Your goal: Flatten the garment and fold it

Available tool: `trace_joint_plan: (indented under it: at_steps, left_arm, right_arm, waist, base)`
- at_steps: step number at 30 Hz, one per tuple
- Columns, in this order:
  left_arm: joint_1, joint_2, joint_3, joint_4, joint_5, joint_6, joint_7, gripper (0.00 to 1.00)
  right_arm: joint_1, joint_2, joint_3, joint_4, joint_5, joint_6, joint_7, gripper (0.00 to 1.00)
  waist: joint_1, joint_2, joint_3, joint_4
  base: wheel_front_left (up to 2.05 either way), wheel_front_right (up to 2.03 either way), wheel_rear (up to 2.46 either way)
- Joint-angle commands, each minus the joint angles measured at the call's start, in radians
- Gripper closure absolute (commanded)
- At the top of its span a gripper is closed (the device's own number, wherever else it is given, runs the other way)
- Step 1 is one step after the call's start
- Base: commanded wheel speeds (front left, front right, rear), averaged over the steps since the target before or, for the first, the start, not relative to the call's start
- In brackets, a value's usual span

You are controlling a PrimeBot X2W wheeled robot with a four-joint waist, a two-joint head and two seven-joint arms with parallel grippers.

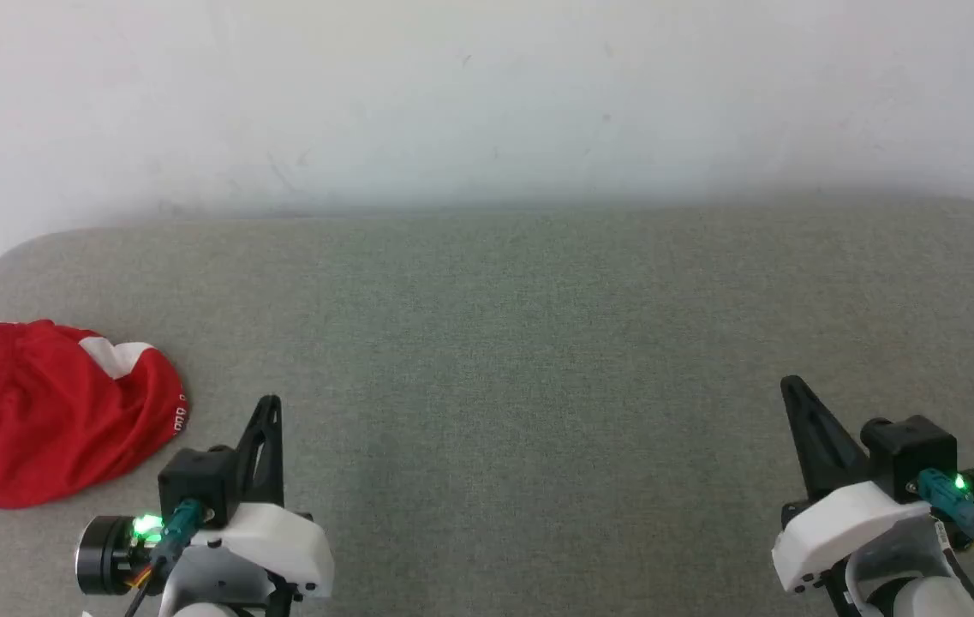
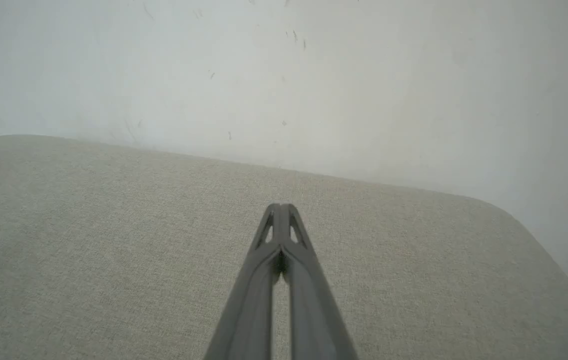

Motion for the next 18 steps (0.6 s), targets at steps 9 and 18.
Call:
trace_joint_plan:
  at_steps: [9,18]
  left_arm:
    - [-0.012,-0.002,0.004,0.002,0.006,-0.008,0.0,1.0]
    - [-0.012,-0.002,0.004,0.002,0.006,-0.008,0.0,1.0]
  right_arm:
    - [-0.009,0.003,0.0,-0.004,-0.007,-0.002,0.0,1.0]
    - [-0.009,0.003,0.0,-0.004,-0.007,-0.002,0.0,1.0]
  waist:
    - [0.0,0.0,0.0,0.0]
    - [0.0,0.0,0.0,0.0]
  base:
    - [0.0,0.0,0.0]
    - [0.0,0.0,0.0]
